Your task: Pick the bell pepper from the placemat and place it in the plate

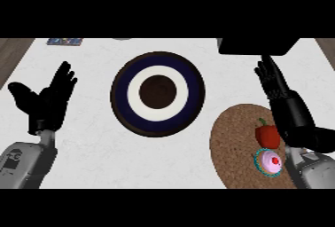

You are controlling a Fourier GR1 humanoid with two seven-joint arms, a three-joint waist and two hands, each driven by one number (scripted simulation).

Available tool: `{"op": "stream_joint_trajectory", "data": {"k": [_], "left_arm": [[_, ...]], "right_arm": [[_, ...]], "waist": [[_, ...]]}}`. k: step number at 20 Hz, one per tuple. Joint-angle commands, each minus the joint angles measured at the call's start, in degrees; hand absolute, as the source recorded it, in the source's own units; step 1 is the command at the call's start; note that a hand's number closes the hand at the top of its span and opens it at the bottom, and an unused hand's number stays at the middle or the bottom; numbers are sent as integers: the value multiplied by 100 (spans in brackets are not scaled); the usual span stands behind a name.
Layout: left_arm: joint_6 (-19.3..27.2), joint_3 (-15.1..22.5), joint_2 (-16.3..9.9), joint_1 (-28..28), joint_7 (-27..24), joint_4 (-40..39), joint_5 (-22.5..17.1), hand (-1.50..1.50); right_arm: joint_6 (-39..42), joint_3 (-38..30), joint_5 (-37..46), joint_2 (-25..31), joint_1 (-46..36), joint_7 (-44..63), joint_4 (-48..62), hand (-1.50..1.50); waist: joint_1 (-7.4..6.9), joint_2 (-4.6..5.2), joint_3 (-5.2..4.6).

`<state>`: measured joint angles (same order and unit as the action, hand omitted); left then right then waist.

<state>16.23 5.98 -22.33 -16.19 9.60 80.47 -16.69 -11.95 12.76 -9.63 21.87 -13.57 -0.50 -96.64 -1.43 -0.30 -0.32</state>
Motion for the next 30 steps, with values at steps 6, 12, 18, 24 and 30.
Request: {"op": "stream_joint_trajectory", "data": {"k": [6, 12, 18, 24, 30], "left_arm": [[-229, 544, -177, -15, -699, -21, 927, 0], [-291, 474, -85, -114, -388, -14, 728, 0], [-383, 527, 37, 120, -289, 235, 899, 0], [-418, 363, 111, -55, -393, -75, 1029, 0], [-381, 395, 106, 246, -492, 63, 1040, 0]], "right_arm": [[-1870, -745, 253, -1007, -1292, 1513, 953, -150], [-2295, 504, 2356, -638, -293, 1819, 1649, -150], [-2660, 1144, 3749, -589, 190, 1680, 1870, -150], [-2138, 1138, 5182, 90, 253, 3616, -33, -150], [379, 1036, 4718, 1057, 54, 5249, -743, -150]], "waist": [[46, 63, 20], [135, 39, 30], [156, 15, 31], [235, 2, 23], [247, -9, 6]]}}
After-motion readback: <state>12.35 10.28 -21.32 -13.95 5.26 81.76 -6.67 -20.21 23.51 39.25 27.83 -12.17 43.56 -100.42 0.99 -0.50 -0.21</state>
